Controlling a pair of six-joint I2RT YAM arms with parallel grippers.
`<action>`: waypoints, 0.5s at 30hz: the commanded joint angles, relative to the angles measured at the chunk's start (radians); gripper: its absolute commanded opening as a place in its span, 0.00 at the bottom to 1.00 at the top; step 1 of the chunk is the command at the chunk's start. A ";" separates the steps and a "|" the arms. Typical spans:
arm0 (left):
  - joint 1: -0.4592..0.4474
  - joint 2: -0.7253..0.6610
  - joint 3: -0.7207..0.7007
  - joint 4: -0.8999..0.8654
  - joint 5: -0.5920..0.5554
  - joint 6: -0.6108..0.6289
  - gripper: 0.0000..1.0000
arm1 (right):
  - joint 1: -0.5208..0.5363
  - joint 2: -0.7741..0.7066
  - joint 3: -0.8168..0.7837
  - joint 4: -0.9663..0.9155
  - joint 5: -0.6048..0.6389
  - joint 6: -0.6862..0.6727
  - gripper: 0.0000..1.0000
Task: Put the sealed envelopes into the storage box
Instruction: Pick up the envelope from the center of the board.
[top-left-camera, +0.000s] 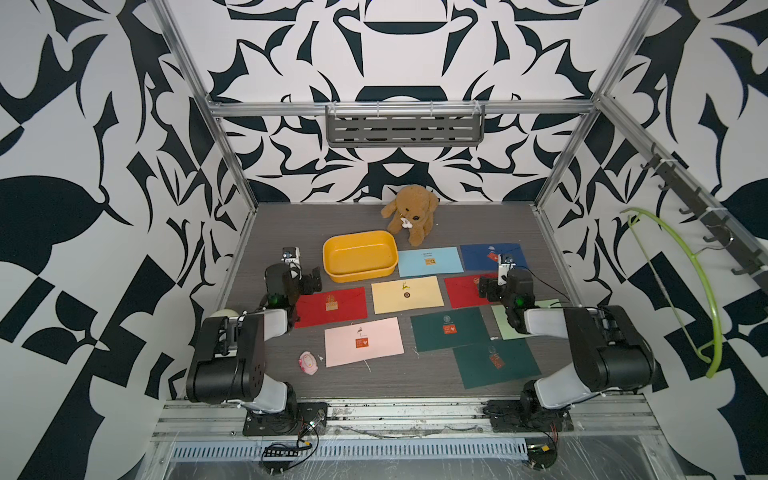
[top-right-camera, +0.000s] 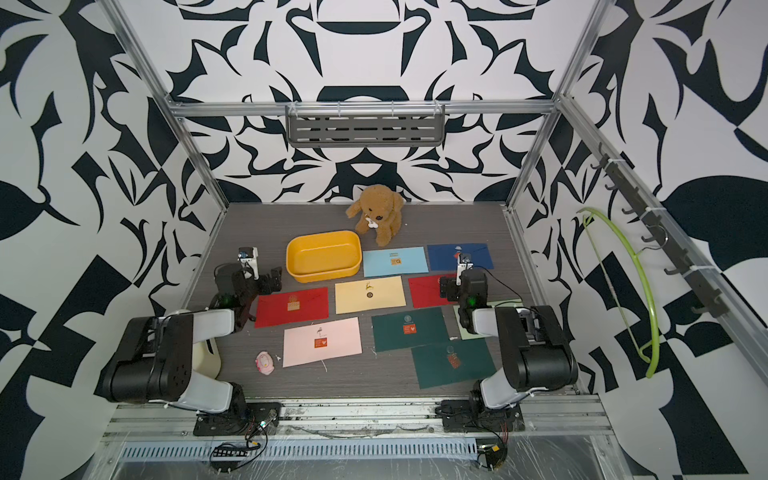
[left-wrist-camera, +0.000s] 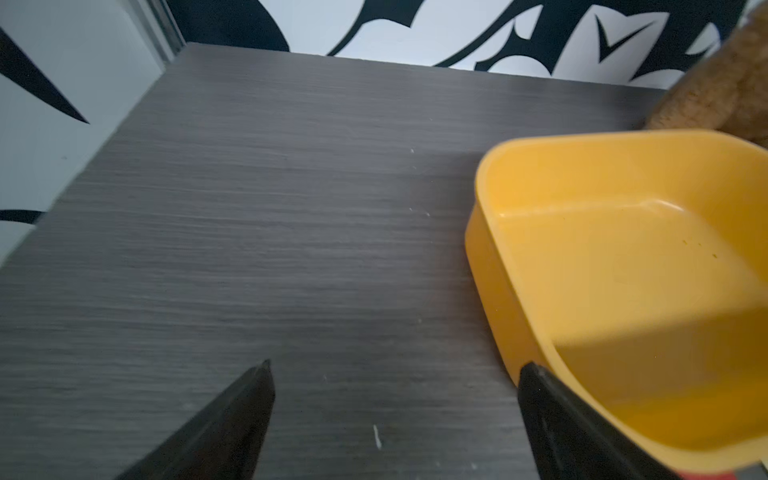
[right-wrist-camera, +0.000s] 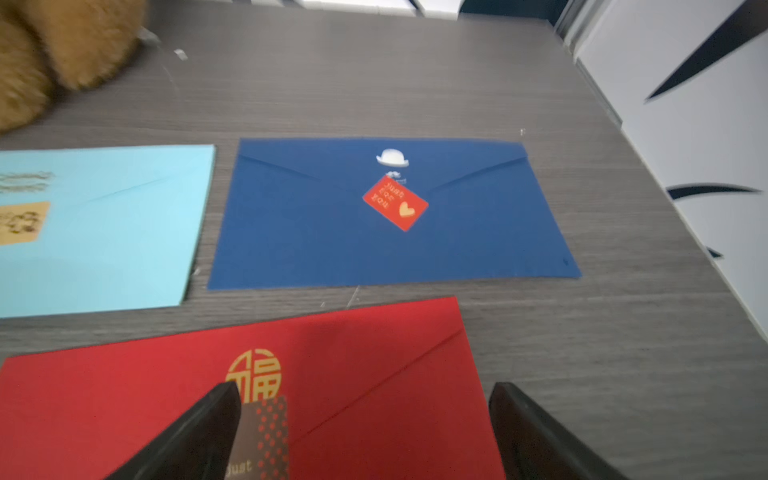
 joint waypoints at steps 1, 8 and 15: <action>-0.039 -0.133 0.128 -0.360 -0.209 -0.053 0.99 | 0.052 -0.078 0.211 -0.382 0.047 0.062 0.97; -0.154 -0.362 0.276 -1.002 -0.307 -0.378 0.99 | 0.378 -0.098 0.394 -0.863 0.039 0.231 0.97; -0.311 -0.375 0.351 -1.381 -0.158 -0.546 0.99 | 0.604 -0.110 0.482 -1.066 -0.086 0.371 0.92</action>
